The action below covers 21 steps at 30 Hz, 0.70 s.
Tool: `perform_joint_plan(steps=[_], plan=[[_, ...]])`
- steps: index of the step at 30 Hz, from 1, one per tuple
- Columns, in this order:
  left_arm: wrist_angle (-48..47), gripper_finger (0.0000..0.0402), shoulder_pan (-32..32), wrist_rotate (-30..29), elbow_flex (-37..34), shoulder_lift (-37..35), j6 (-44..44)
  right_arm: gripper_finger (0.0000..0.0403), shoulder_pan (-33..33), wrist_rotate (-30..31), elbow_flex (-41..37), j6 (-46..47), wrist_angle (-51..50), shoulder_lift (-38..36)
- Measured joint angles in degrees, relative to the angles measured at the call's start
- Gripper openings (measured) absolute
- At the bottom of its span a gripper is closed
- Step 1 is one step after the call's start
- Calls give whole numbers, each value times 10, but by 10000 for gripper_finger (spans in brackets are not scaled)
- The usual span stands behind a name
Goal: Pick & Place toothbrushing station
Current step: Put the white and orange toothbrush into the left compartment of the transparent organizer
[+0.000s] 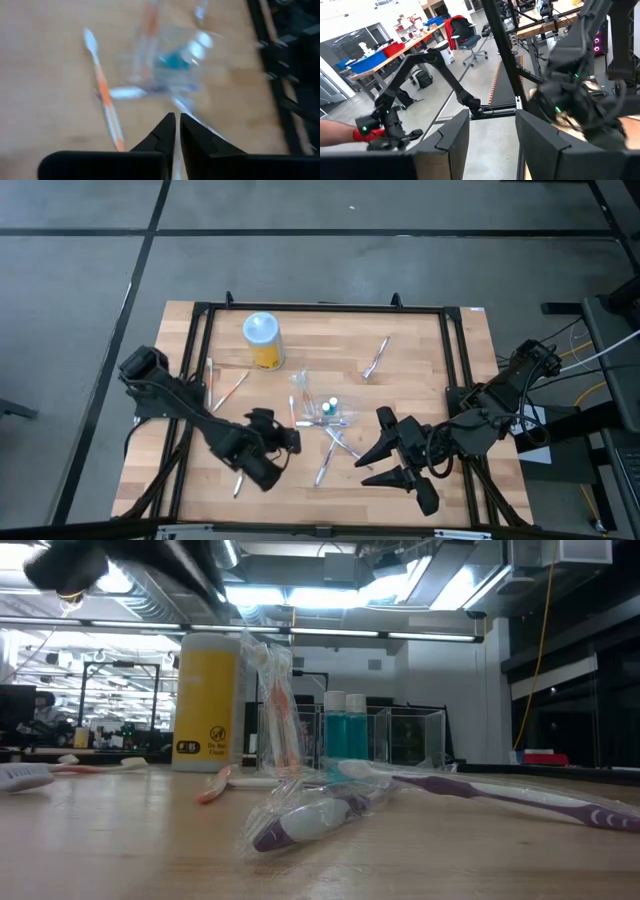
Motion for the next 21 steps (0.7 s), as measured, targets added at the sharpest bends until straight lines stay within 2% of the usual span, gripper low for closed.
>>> perform_joint_plan(steps=[3,6,11,15,17,19,21], plan=[[56,38,-26,0,0,-35,54,164,0,-2,0,-4,2,0],[137,46,-52,-1,0,-68,153,164,0,-14,0,-16,6,0],[357,40,-92,12,0,-104,432,164,0,-17,0,-43,15,0],[620,27,-110,74,0,-105,708,164,0,-17,0,-52,20,0],[731,21,-112,116,0,-103,814,164,0,-17,0,-57,22,0],[785,15,-112,144,0,-101,877,164,0,-17,0,-60,25,0],[794,10,-111,151,0,-101,896,164,-1,-17,0,-62,29,0]])
